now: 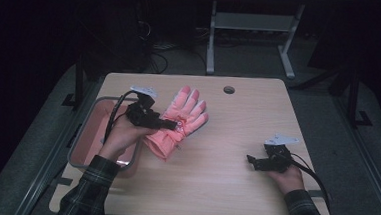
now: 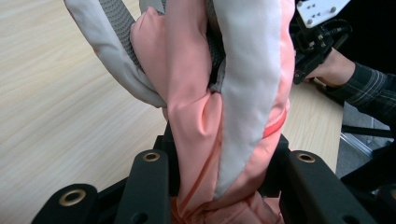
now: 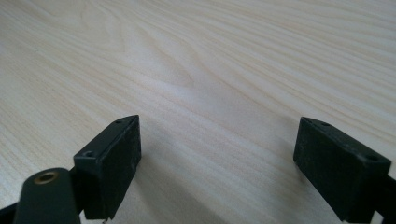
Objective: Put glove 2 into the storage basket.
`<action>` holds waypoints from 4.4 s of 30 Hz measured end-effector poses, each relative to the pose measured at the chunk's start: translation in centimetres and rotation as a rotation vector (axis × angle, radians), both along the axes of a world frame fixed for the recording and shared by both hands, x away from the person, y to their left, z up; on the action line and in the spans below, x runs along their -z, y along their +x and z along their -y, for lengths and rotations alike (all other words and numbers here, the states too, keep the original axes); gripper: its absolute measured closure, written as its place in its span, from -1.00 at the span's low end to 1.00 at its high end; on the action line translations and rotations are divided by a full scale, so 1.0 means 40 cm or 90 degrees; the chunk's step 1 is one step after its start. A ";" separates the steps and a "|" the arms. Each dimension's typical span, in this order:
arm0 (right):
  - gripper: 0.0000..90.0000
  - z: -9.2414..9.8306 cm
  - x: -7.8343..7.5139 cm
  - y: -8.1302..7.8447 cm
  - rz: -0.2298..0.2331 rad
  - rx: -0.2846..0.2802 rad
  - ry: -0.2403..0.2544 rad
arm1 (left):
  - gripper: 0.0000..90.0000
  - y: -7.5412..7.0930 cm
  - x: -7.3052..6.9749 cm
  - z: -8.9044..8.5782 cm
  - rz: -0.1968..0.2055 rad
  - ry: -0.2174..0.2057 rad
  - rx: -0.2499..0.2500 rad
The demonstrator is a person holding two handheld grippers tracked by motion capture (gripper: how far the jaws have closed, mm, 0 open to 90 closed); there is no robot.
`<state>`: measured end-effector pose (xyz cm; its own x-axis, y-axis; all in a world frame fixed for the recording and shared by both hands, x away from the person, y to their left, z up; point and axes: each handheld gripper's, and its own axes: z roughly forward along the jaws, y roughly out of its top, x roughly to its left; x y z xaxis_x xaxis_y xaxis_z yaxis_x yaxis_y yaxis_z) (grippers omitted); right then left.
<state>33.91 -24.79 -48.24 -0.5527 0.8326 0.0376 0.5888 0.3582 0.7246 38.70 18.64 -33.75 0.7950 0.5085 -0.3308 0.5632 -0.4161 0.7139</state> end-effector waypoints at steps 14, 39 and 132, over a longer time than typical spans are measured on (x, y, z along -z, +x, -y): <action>-0.69 0.000 0.000 0.000 0.000 -0.003 -0.001 | 0.42 -0.017 -0.053 -0.131 0.017 0.010 -0.064; -0.69 0.000 0.000 0.000 -0.001 -0.004 -0.002 | 0.41 -0.047 -0.001 -0.397 -0.015 0.037 -0.229; -0.69 0.001 0.000 0.001 0.000 -0.003 -0.002 | -0.56 -0.039 -0.045 -0.224 0.109 0.014 -0.149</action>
